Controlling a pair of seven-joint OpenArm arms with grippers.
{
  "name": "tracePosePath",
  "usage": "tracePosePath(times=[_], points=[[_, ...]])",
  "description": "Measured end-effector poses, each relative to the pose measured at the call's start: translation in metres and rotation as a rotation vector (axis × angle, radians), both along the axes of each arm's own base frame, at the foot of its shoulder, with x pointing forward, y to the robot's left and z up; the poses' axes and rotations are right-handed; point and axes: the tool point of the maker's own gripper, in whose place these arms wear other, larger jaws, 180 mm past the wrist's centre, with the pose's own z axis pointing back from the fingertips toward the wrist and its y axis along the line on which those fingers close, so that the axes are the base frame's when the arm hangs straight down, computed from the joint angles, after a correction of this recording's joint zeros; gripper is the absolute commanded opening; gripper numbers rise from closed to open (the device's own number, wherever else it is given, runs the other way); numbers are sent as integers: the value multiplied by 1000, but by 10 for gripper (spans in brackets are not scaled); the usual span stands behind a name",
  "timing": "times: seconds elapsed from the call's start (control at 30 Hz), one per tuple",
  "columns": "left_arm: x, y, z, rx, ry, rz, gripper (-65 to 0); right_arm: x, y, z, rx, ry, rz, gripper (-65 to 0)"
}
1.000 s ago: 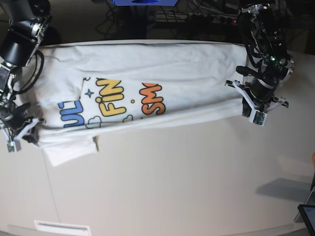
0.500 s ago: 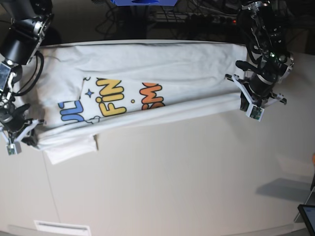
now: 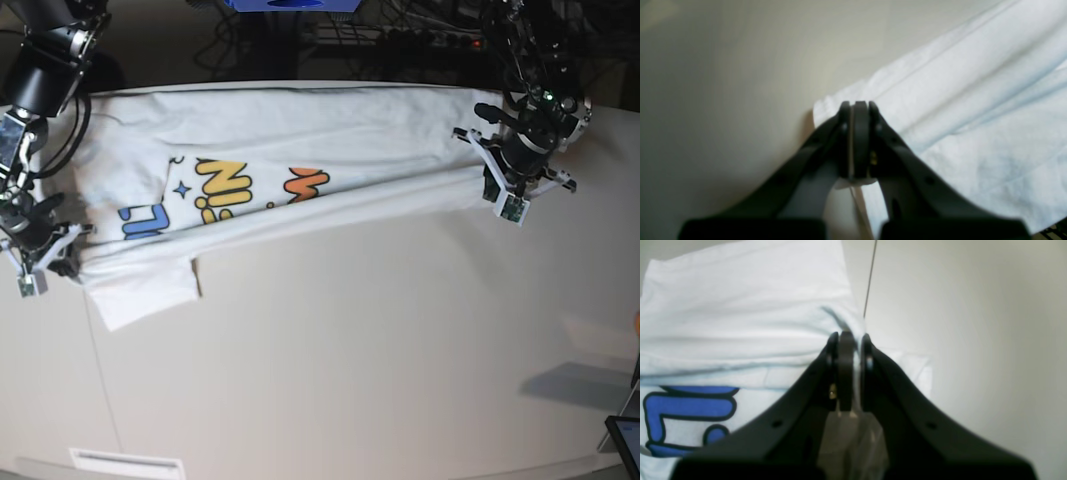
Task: Fold the T-shirt properly
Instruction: 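Hold the left gripper's edge while the right gripper tugs the hem corner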
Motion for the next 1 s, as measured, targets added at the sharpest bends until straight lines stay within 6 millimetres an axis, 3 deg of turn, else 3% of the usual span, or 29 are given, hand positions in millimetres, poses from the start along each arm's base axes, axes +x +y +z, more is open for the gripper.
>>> tracePosePath(times=[0.13, 0.3, 0.43, 0.57, 0.8, 0.9, 1.0], points=[[-6, 1, -6, 12, 46, 5, -650, -3, 0, -3, -1, 13, 0, -650], [-5, -17, -12, 15, 68, -70, -650, -9, 0, -8, 0, 33, 0, -650], [-7, -16, -19, 102, 98, -87, -650, -17, 0, -15, -1, 57, 0, -650], [-9, -29, -27, 132, 122, -140, -650, -18, 0, -16, 1, 55, 0, -650], [-14, -22, -39, 153, 166, -129, -650, -21, 0, -18, 3, 58, -1, -646], [-17, -21, -44, 150, 182, -127, -650, -21, 0, -18, 2, 60, -1, -588], [-18, -18, -47, 154, 192, -126, -650, -22, -1, -19, -3, 64, -1, -472]])
